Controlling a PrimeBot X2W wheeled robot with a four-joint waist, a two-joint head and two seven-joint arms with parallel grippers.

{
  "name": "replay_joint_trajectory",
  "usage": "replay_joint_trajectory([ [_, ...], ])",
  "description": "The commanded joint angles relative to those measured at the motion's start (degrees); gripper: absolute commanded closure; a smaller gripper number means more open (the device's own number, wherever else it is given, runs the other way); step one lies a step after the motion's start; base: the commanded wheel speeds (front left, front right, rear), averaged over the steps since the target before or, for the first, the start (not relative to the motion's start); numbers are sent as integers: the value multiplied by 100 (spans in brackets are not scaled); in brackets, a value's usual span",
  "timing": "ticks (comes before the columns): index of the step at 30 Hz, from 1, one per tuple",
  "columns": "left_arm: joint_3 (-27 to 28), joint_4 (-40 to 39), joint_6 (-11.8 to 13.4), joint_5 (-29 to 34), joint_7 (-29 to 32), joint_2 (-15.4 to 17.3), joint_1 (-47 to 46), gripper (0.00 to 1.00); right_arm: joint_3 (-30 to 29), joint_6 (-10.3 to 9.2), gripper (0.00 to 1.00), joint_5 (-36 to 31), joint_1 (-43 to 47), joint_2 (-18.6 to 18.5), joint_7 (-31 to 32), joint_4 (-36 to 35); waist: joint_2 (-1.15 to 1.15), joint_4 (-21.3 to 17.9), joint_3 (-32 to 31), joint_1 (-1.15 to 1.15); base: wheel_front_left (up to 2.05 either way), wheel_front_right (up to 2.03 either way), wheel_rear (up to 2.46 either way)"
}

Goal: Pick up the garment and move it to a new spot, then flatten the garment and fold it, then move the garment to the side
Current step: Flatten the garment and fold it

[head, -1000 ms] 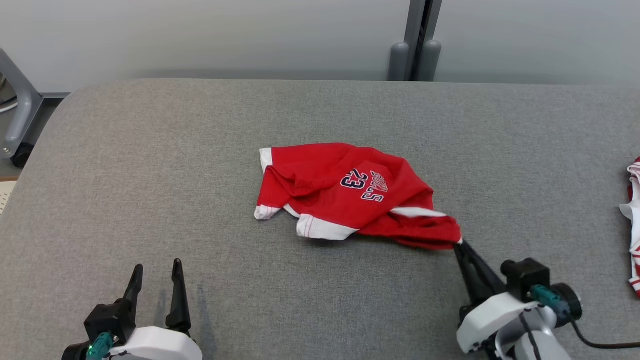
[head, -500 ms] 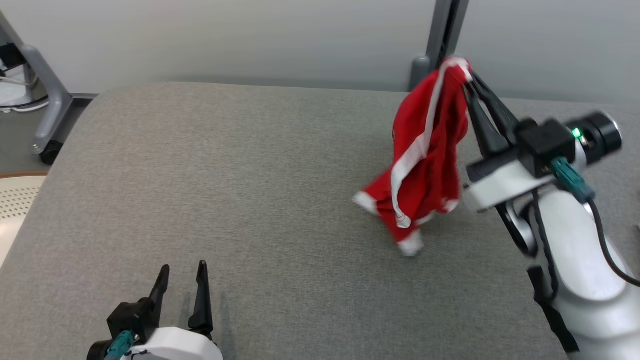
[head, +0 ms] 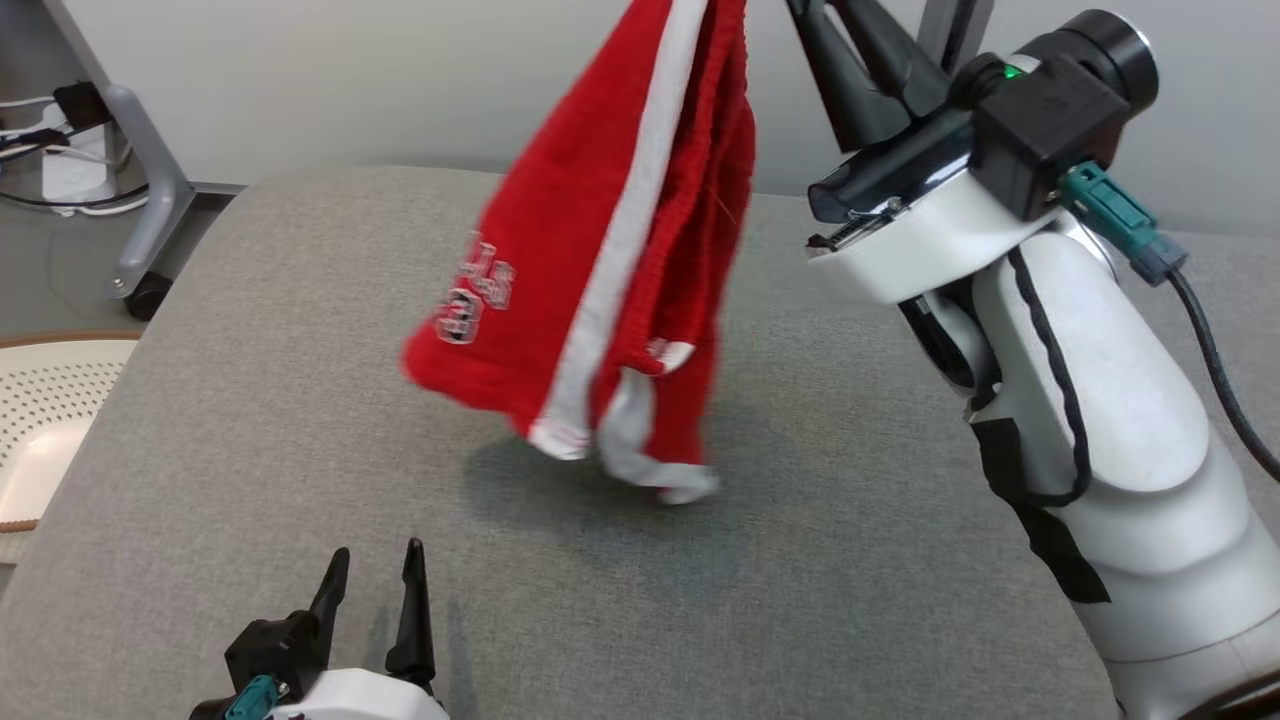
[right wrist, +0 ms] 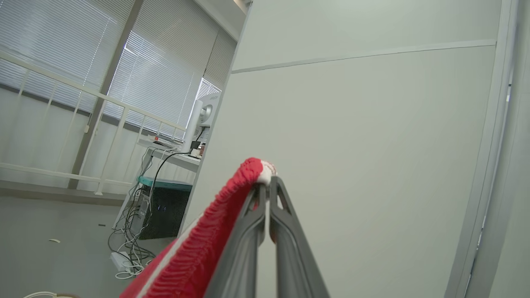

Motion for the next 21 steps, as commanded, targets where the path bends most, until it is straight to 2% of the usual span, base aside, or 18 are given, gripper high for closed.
replay_joint_trajectory([
  [1, 53, -13, 30, 62, -10, 29, 3, 0, -20, -2, 100, 18, 136, -7, -5, -23, 0, -72, 25, 0, 0, 0, 0],
  [3, 94, -23, 1, 93, -10, 25, -28, 0, -92, -2, 100, 36, 377, -70, -4, -21, 0, -175, 79, 0, 0, 0, 0],
  [6, 128, -43, -34, 127, -10, 24, -126, 0, -239, -2, 100, -25, 854, -366, -3, 143, 0, -315, 199, 0, 0, 0, 0],
  [11, 109, -18, -127, 230, -10, 25, -294, 0, -851, -2, 100, -270, 1819, -860, -3, 713, 0, -465, 434, 0, 0, 0, 0],
  [17, 156, 11, -223, 365, -10, 27, -444, 0, -1762, -2, 100, -720, 2593, -1011, -6, 1451, 0, -590, 604, 0, 0, 0, 0],
  [18, 168, 15, -234, 395, -10, 27, -468, 0, -1896, -2, 66, -801, 2656, -992, -6, 1579, 0, -614, 610, 0, 0, 0, 0],
  [19, 170, 18, -249, 414, -10, 27, -488, 0, -2024, -2, 6, -893, 2708, -975, -6, 1687, 0, -634, 611, 0, 0, 0, 0],
  [20, 161, 16, -266, 431, -10, 25, -504, 0, -2155, -2, 0, -989, 2712, -946, -7, 1735, 0, -653, 605, 0, 0, 0, 0],
  [21, 154, 14, -269, 431, -10, 27, -512, 0, -2271, -2, 0, -1101, 2724, -920, -7, 1755, 0, -673, 594, 0, 0, 0, 0],
])
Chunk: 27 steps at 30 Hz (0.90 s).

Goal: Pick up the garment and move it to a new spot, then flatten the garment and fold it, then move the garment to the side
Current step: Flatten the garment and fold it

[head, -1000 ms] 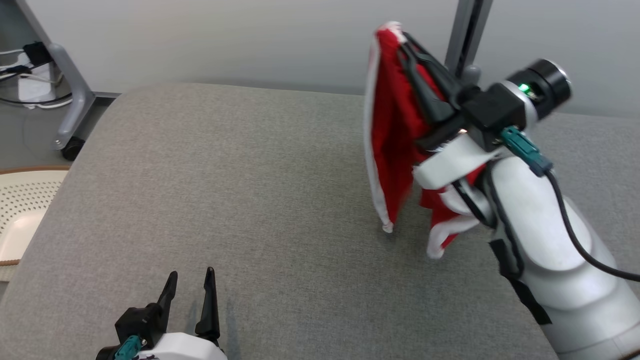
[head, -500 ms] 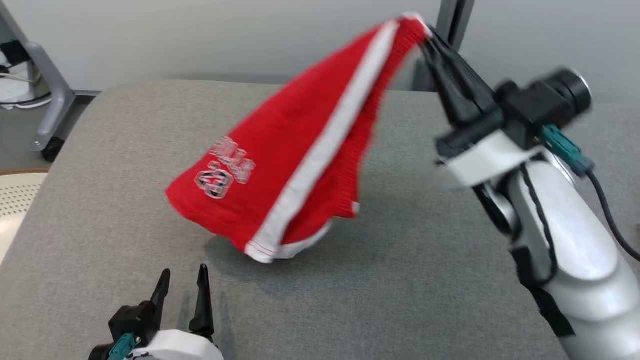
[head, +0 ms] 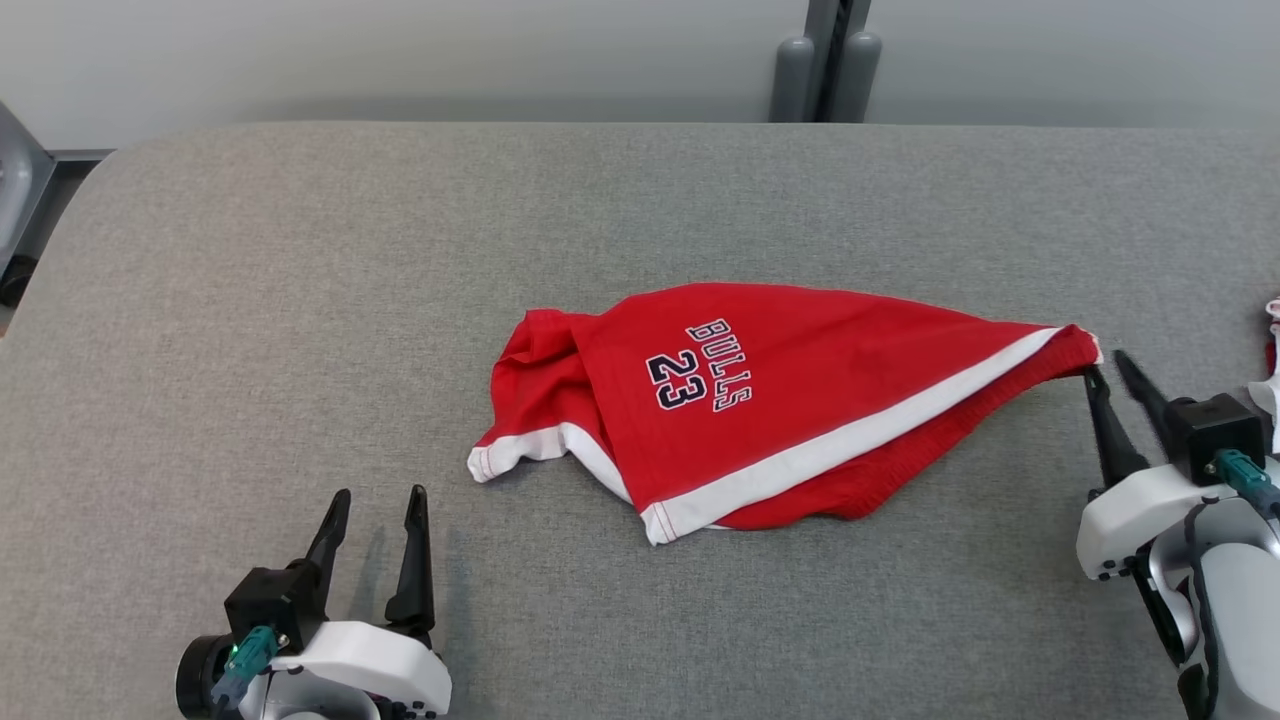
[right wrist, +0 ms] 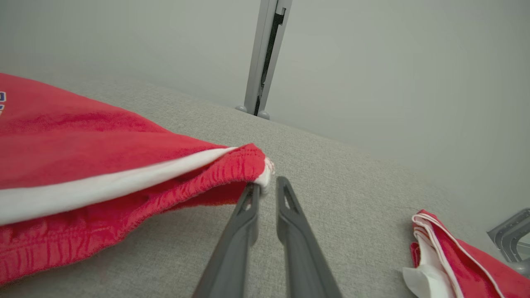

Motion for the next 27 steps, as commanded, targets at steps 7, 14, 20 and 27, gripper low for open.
replay_joint_trajectory([
  [7, -194, -73, -103, -28, -10, 25, -121, 0, -761, -2, 0, -475, 292, 406, -8, -672, 0, -190, -153, 0, 0, 0, 0],
  [14, -716, -64, -252, -202, -10, 28, -242, 0, -938, -2, 0, -479, 674, 777, -5, -1684, 0, -450, -140, 0, 0, 0, 0],
  [20, -1157, 218, -452, -483, -9, 26, -330, 0, -775, -2, 0, -368, 724, 875, -5, -1897, 0, -690, -22, 0, 0, 0, 0],
  [27, -1690, 799, -694, -1141, -10, 30, -533, 0, -801, -2, 0, -317, 693, 905, -5, -1905, 0, -950, 94, 0, 0, 0, 0],
])
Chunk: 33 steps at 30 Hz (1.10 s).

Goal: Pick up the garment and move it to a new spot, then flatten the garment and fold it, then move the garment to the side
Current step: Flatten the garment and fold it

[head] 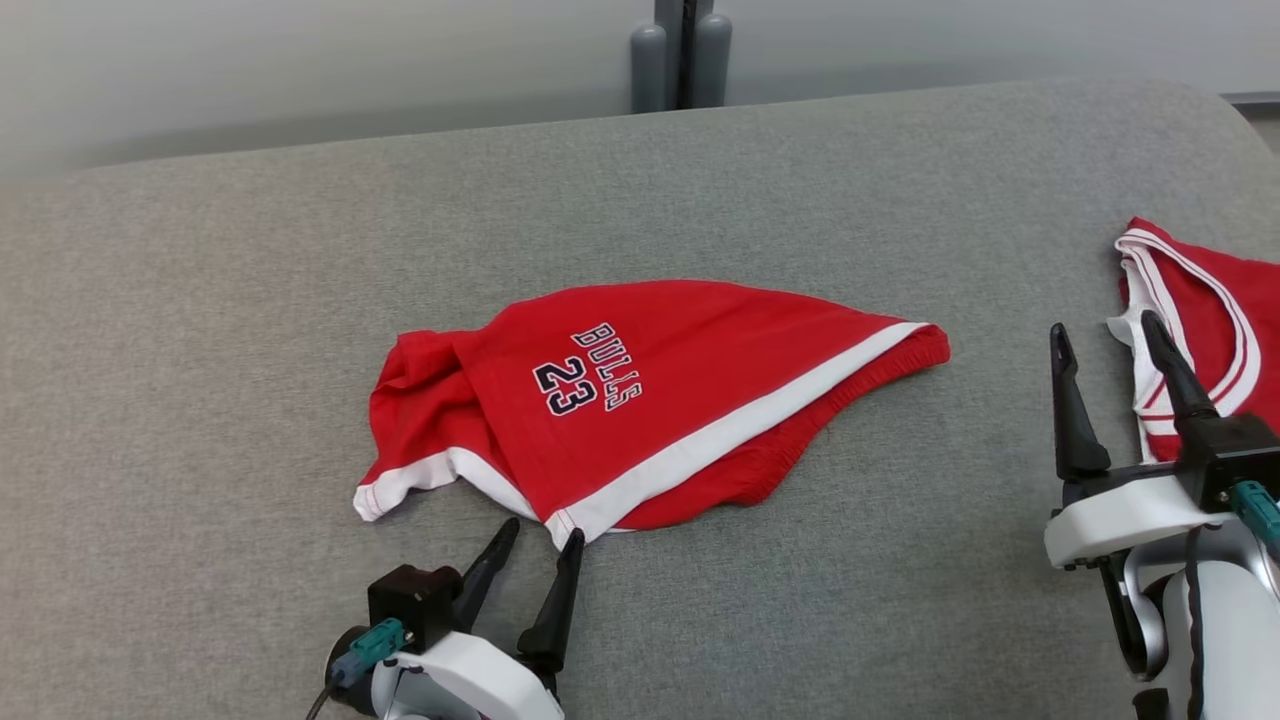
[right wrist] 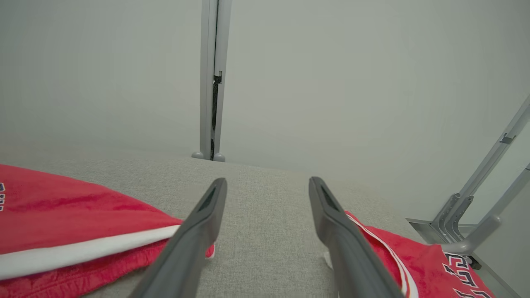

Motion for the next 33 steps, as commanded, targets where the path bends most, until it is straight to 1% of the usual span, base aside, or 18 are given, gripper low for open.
replay_joint_trajectory([
  [1, -60, 61, -33, -78, -10, 33, -108, 0, -50, -2, 0, 38, 4, -14, 1, -24, 0, -63, 41, 0, 0, 0, 0],
  [10, -315, 313, -106, -199, -9, 31, -233, 0, -101, -2, 0, 49, -62, -9, 1, -7, 0, -142, 80, 0, 0, 0, 0],
  [11, -326, 292, -110, -221, -9, 30, -232, 3, -104, -2, 0, 64, -60, -9, 1, -10, 0, -140, 82, 0, 0, 0, 0],
  [12, -340, 261, -106, -205, -9, 29, -238, 12, -102, -2, 0, 80, -57, -9, 1, -13, 0, -135, 85, 0, 0, 0, 0],
  [13, -354, 231, -104, -183, -10, 29, -241, 40, -97, -2, 0, 86, -56, -8, 1, -13, 0, -131, 88, 0, 0, 0, 0],
  [14, -363, 214, -106, -182, -10, 31, -234, 73, -91, -2, 0, 94, -57, -8, 1, -7, 0, -129, 88, 0, 0, 0, 0],
  [15, -364, 180, -107, -182, -10, 31, -240, 100, -89, -2, 0, 89, -58, -9, 1, -4, 0, -125, 89, 0, 0, 0, 0],
  [19, -389, 143, -103, -157, -10, 31, -239, 100, -77, -2, 0, 107, -57, -9, 1, 12, 0, -115, 92, 0, 0, 0, 0],
  [23, -237, 56, -97, -23, -10, 31, -257, 100, -104, -2, 0, 128, -50, -9, 1, 23, 0, -87, 69, 0, 0, 0, 0],
  [26, 70, -269, -98, 91, -10, 31, -182, 100, -150, -2, 0, 142, 21, -10, 1, 39, 0, -20, -5, 0, 0, 0, 0],
  [29, 528, -725, -97, 200, -9, 32, -53, 100, -170, -2, 0, 174, 83, -10, 1, 66, 0, 70, -97, 0, 0, 0, 0],
  [33, 1161, -1186, -12, 419, -9, 28, 58, 100, -158, -2, 0, 233, 179, -11, 1, 115, 0, 203, -227, 0, 0, 0, 0],
])
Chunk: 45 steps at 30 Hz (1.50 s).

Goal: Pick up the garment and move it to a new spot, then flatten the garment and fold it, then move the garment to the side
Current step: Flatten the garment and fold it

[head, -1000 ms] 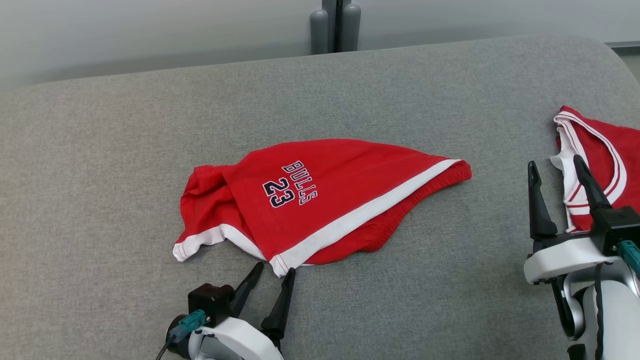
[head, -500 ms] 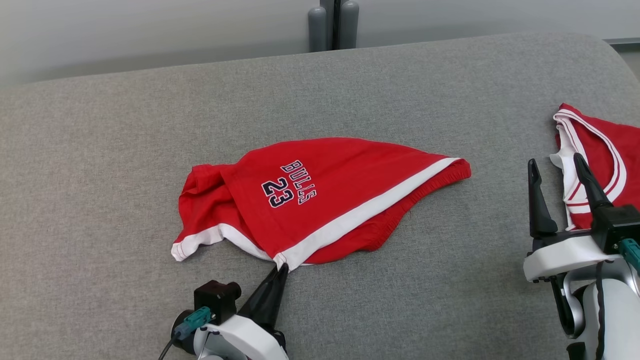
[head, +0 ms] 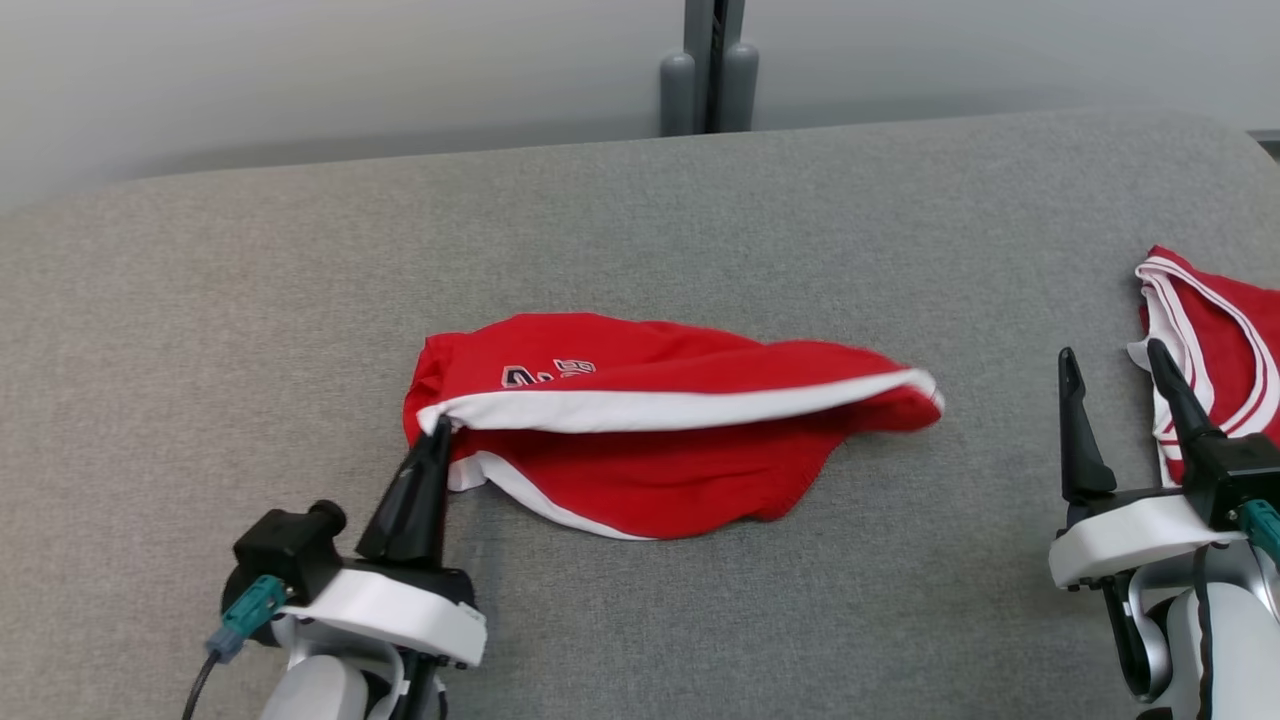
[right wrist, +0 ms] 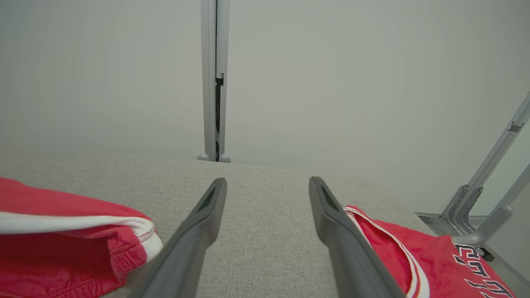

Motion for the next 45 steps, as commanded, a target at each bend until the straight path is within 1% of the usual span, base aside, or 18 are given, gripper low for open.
replay_joint_trajectory([
  [1, 233, -71, 38, 180, -8, 23, 90, 100, 16, -2, 0, 49, 78, -23, 1, 33, 0, 101, -105, 0, 0, 0, 0],
  [3, 439, -65, 34, 342, -9, 24, 135, 100, 64, -2, 0, 81, 121, -23, 1, 66, 0, 141, -158, 0, 0, 0, 0],
  [5, 520, -29, 25, 403, -9, 22, 151, 100, 91, -2, 0, 110, 134, -24, 1, 85, 0, 153, -176, 0, 0, 0, 0],
  [8, 647, 177, -1, 605, -9, 21, 193, 100, 170, -2, 0, 173, 150, -23, 1, 134, 0, 170, -208, 0, 0, 0, 0],
  [9, 702, 370, -3, 723, -9, 23, 210, 100, 218, -2, 0, 221, 183, -26, 1, 178, 0, 168, -225, 0, 0, 0, 0],
  [10, 740, 452, -5, 718, -9, 23, 209, 100, 270, -2, 0, 261, 200, -23, 1, 212, 0, 165, -234, 0, 0, 0, 0],
  [11, 781, 560, 18, 786, -9, 28, 211, 58, 335, -2, 0, 275, 214, -23, 1, 238, 0, 155, -240, 0, 0, 0, 0],
  [12, 807, 659, 47, 862, -9, 25, 208, 0, 390, -2, 0, 312, 236, -23, 1, 267, 0, 143, -248, 0, 0, 0, 0],
  [13, 871, 745, 98, 892, -9, 28, 206, 0, 433, -2, 0, 340, 257, -25, 1, 286, 0, 128, -263, 0, 0, 0, 0],
  [15, 992, 894, 283, 1056, -9, 26, 237, 0, 515, -2, 0, 415, 293, -28, 1, 300, 0, 94, -306, 0, 0, 0, 0],
  [18, 1167, 937, 524, 1293, -9, 25, 313, 0, 623, -2, 0, 520, 398, -27, 1, 248, 0, 67, -398, 0, 0, 0, 0],
  [22, 1282, 826, 673, 1504, -9, 26, 486, 0, 787, -2, 0, 671, 597, -28, 1, 133, 0, 71, -556, 0, 0, 0, 0],
  [26, 1299, 755, 760, 1574, -9, 25, 674, 0, 916, -2, 0, 796, 823, -26, 1, 71, 0, 112, -744, 0, 0, 0, 0],
  [33, 1231, 711, 884, 1645, -9, 24, 940, 0, 1043, -2, 0, 951, 1094, -25, 1, 88, 0, 201, -962, 0, 0, 0, 0],
  [39, 1183, 649, 933, 1591, -9, 26, 1036, 0, 1073, -2, 0, 999, 1171, -26, 1, 144, 0, 264, -998, 0, 0, 0, 0],
  [45, 1068, 726, 654, 1247, -9, 25, 928, 0, 1309, -2, 0, 1106, 1115, -24, 1, 372, 0, 284, -845, 0, 0, 0, 0],
])
